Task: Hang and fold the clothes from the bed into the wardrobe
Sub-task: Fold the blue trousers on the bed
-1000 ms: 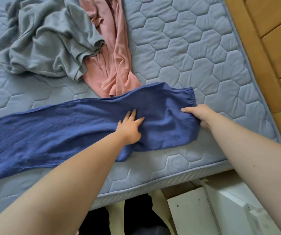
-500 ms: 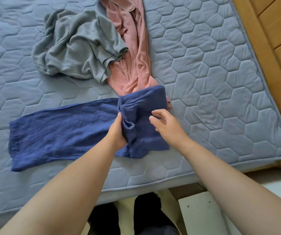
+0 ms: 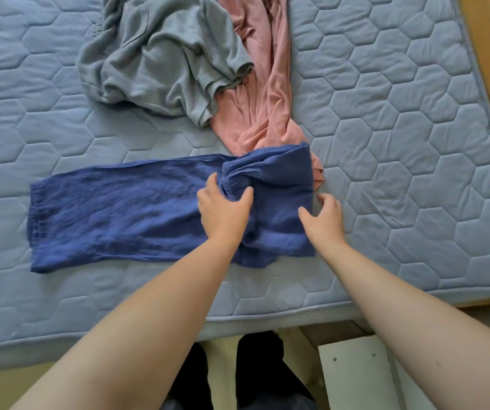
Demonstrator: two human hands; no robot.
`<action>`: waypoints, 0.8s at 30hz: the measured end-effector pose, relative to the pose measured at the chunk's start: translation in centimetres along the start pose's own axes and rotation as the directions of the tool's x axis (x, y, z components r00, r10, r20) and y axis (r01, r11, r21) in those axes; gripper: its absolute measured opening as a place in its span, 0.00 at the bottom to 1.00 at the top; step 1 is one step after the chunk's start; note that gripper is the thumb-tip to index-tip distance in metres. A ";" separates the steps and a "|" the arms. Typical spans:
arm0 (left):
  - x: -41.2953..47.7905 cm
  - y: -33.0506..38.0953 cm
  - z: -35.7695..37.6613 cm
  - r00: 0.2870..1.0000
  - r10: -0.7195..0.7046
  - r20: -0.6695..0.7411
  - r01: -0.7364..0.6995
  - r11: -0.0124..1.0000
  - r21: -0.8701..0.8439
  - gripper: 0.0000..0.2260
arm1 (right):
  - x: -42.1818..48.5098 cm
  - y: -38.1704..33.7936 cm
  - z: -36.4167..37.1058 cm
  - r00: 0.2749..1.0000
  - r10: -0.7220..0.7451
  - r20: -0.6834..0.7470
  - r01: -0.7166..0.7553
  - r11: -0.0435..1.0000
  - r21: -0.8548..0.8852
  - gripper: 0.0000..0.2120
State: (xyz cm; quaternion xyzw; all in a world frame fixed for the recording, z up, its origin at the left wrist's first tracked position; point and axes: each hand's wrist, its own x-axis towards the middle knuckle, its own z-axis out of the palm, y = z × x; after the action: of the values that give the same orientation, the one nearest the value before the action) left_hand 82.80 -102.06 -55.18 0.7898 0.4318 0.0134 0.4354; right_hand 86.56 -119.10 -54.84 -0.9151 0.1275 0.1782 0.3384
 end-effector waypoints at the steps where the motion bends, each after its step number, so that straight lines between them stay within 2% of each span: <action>1: 0.1 -0.2 -0.1 0.979 0.200 0.044 -0.205 0.965 0.165 0.29 | -0.2 -0.6 -0.1 0.993 -0.101 -0.054 0.101 0.995 -0.019 0.21; 2: 0.2 -0.4 -0.1 0.931 0.335 0.145 -0.365 0.873 0.324 0.27 | -0.2 -1.2 -0.2 0.970 -0.227 -0.090 0.223 0.974 -0.051 0.20; 3: 0.3 -0.7 0.0 0.892 0.378 0.249 -0.452 0.777 0.438 0.24 | -0.2 -1.8 -0.2 0.931 -0.352 -0.095 0.343 0.934 -0.100 0.19; 4: 0.4 -1.1 0.0 0.885 0.348 0.310 -0.463 0.728 0.505 0.20 | 0.1 -2.6 -0.2 0.888 -0.454 -0.070 0.439 0.884 -0.160 0.19; 6: 0.9 -2.1 -0.4 0.927 0.222 0.301 -0.353 0.783 0.512 0.15 | 0.6 -4.2 0.0 0.823 -0.568 0.028 0.555 0.791 -0.257 0.19; 9: 1.4 -3.6 -1.7 0.952 0.038 0.303 -0.128 0.951 0.282 0.17 | 1.2 -6.6 0.6 0.701 -0.692 0.175 0.703 0.627 -0.336 0.17; 11: 1.4 -4.7 -2.6 0.944 -0.034 0.327 -0.013 0.990 0.141 0.18 | 1.7 -7.7 1.5 0.575 -0.765 0.290 0.799 0.451 -0.397 0.16; 12: 1.3 -5.0 -2.9 0.938 -0.050 0.343 0.013 0.994 0.108 0.18 | 2.0 -8.3 2.1 0.536 -0.762 0.363 0.824 0.379 -0.421 0.17; 13: 1.2 -5.3 -3.2 0.928 -0.059 0.367 0.028 0.996 0.089 0.18 | 2.3 -8.8 2.8 0.525 -0.732 0.435 0.833 0.337 -0.439 0.19; 14: 1.2 -5.6 -3.3 0.916 -0.069 0.394 0.045 0.996 0.071 0.18 | 2.6 -9.4 3.6 0.544 -0.677 0.495 0.825 0.326 -0.462 0.22; 17: 0.9 -6.0 -3.4 0.893 -0.136 0.430 0.145 0.989 0.012 0.11 | 3.7 -10.6 5.3 0.643 -0.516 0.566 0.762 0.362 -0.537 0.26; 18: 0.8 -6.1 -3.4 0.896 -0.144 0.419 0.162 0.987 -0.007 0.08 | 4.0 -11.0 5.7 0.642 -0.480 0.598 0.763 0.331 -0.555 0.25; 21: 0.8 -6.4 -3.4 0.909 -0.145 0.390 0.158 0.987 -0.002 0.08 | 4.6 -11.8 6.3 0.599 -0.394 0.697 0.796 0.206 -0.568 0.18; 24: 0.9 -6.3 -3.5 0.927 -0.116 0.358 0.115 0.993 0.022 0.07 | 4.7 -12.5 6.7 0.590 -0.407 0.697 0.807 0.265 -0.528 0.17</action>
State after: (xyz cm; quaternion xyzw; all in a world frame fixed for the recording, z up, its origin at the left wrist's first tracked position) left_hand 77.75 -97.49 -57.80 0.7523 0.3909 -0.1565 0.5067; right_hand 93.63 -105.90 -54.36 -0.8667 -0.4210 0.2602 -0.0620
